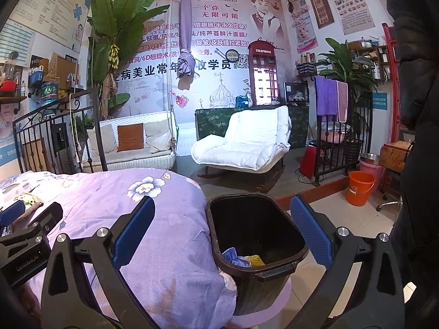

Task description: Collect trash

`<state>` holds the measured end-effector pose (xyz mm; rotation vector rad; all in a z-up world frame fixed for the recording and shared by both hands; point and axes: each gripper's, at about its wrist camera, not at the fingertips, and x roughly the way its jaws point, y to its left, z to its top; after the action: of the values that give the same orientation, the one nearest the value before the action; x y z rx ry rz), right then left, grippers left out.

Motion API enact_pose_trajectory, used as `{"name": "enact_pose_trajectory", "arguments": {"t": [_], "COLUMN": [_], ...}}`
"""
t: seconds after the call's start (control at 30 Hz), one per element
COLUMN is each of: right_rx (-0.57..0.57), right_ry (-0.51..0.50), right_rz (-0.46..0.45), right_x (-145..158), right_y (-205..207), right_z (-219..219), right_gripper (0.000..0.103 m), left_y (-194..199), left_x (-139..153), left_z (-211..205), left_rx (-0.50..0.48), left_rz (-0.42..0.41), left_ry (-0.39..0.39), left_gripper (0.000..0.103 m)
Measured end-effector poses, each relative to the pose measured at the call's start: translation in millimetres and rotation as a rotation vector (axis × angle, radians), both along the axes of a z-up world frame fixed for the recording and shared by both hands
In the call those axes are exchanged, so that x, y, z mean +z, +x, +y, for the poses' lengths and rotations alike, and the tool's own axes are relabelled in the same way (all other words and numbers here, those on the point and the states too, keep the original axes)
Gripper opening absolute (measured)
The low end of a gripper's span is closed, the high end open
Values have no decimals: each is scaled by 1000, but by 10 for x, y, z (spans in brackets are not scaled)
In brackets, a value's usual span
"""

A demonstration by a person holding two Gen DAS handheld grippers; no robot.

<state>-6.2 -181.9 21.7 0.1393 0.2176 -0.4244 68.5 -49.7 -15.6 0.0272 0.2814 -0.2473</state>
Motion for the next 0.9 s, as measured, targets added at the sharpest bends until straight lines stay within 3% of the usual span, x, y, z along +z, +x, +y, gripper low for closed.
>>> {"name": "enact_pose_trajectory", "arguments": {"t": [0.9], "right_rx": [2], "right_ry": [9], "right_rz": [6], "right_x": [-11], "right_y": [-21], "right_z": [-61], "right_gripper": [98], "left_y": [1], "left_x": [-12], "left_z": [-36], "left_rx": [-2], "left_rz": [4], "left_ry": [2], "left_gripper": [98]}}
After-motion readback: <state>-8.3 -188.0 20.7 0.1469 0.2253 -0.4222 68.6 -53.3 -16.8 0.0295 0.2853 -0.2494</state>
